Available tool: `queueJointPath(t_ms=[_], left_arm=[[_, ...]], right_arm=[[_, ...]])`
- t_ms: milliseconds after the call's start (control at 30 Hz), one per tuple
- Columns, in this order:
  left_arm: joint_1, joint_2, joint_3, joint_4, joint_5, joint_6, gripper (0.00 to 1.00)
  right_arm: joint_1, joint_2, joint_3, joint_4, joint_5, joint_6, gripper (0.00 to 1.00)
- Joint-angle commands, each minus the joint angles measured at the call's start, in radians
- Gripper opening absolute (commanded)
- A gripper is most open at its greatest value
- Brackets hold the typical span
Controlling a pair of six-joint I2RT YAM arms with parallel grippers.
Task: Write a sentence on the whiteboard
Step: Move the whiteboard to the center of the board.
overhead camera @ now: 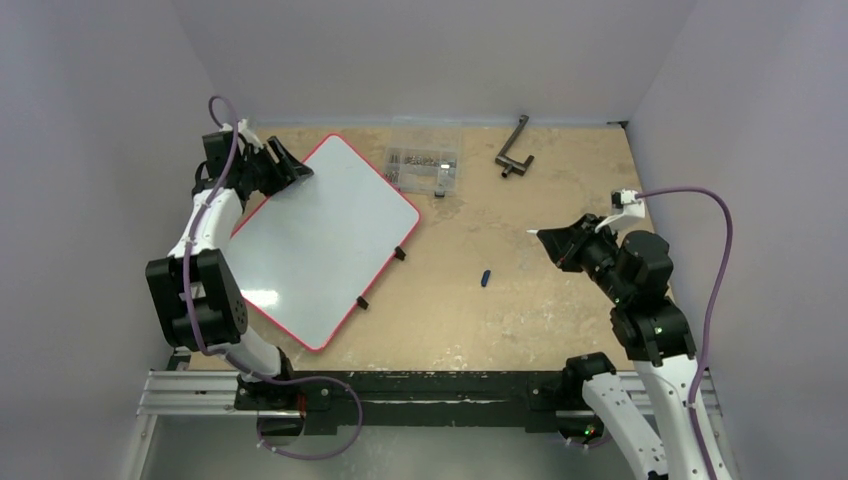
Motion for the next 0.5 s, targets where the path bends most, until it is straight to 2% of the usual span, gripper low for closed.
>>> queueJointPath(t_ms=[0, 100, 467], left_arm=[[-0.075, -0.049, -0.044, 0.039, -0.023, -0.048, 0.57], [-0.117, -0.057, -0.050, 0.045, -0.052, -0.057, 0.47], [-0.195, -0.103, -0.064, 0.074, -0.126, -0.115, 0.29]], right_arm=[[-0.001, -0.011, 0.001, 0.012, -0.008, -0.004, 0.00], [-0.002, -0.014, 0.004, 0.005, -0.007, -0.003, 0.00], [-0.002, -0.020, 0.004, -0.006, 0.004, -0.007, 0.00]])
